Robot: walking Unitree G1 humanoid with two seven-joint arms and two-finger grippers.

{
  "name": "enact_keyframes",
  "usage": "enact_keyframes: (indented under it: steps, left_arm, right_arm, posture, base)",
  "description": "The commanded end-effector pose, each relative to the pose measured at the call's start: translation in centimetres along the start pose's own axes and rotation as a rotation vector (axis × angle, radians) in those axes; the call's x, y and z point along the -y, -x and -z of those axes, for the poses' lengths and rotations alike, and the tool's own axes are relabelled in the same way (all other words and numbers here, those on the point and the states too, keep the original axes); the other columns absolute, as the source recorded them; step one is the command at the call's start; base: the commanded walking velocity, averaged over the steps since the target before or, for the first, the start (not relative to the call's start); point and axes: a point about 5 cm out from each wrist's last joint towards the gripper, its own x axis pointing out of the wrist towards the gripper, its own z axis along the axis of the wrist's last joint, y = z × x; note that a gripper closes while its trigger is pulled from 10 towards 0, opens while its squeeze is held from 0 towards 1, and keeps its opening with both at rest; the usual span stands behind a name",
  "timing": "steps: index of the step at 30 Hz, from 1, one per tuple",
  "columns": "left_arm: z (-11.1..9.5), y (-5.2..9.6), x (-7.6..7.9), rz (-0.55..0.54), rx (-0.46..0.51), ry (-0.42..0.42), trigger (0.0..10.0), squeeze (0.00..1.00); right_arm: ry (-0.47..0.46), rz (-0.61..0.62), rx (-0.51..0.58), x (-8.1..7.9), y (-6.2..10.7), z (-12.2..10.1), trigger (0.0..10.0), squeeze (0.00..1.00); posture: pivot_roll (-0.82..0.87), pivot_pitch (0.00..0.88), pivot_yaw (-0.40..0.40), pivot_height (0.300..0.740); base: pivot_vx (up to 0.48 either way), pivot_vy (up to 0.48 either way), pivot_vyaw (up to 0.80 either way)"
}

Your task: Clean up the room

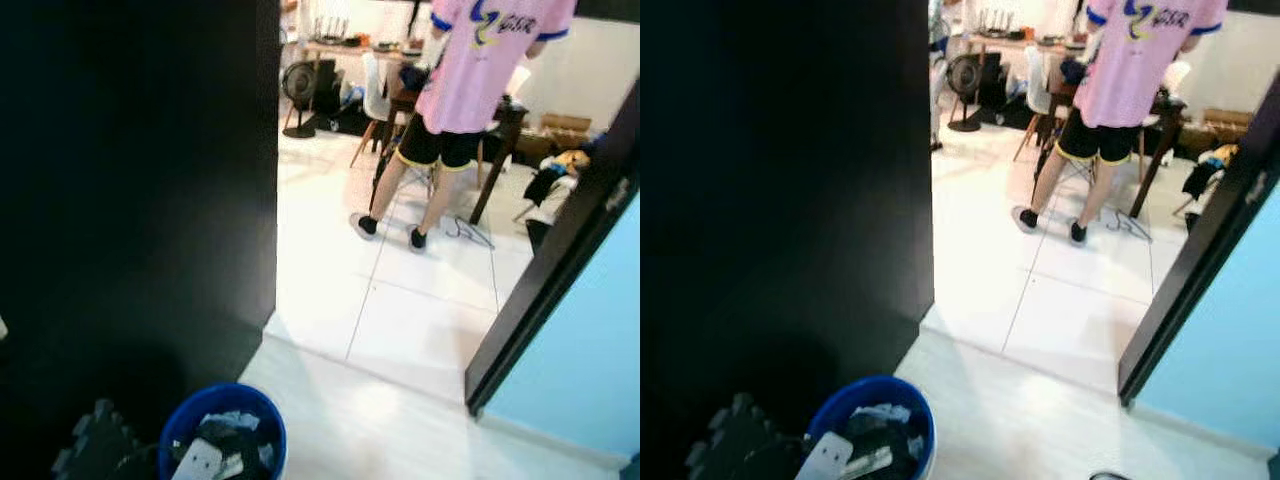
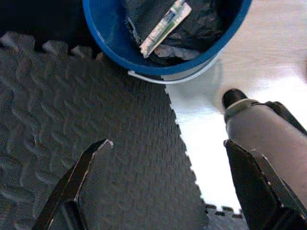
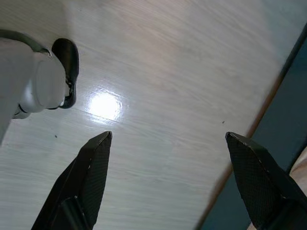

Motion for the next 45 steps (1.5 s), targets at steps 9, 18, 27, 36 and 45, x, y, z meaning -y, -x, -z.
enact_keyframes:
  steps: [9,18,27,36,45]
  left_arm:
    - [0.3,0.1,-0.2,-0.006,0.007,-0.034,10.0,0.00]
    - [0.4,0.1,-0.2,-0.009,0.015,-0.041,10.0,0.00]
    - [0.7,0.1,-0.4,-0.064,0.000,-0.074,10.0,0.00]
    - [1.0,0.2,-0.5,-0.053,-0.008,-0.058,10.0,0.00]
    - [1.0,0.2,-0.4,-0.051,-0.008,-0.065,10.0,0.00]
  right_arm:
    - [-0.082,-0.002,0.063,0.0,0.0,-1.3,10.0,0.00]
    - [-0.130,-0.014,0.093,-1.3,0.1,-2.4,10.0,0.00]
    - [-0.173,-0.030,0.144,-1.2,0.2,-4.2,10.0,0.00]
    - [-0.204,-0.046,0.178,-0.6,0.3,-4.8,10.0,0.00]
    - [-0.209,-0.050,0.180,-0.8,0.3,-4.9,10.0,0.00]
  posture:
    - [0.05,0.000,-0.044,0.740]
    - [0.05,0.000,-0.042,0.740]
    - [0.06,0.000,-0.044,0.740]
    - [0.06,0.000,-0.050,0.740]
    - [0.06,0.000,-0.050,0.740]
  base:
    - [0.000,0.000,-0.61]
    - [0.000,0.000,-0.61]
    - [0.000,0.000,-0.61]
    - [0.000,0.000,-0.61]
    - [0.000,0.000,-0.61]
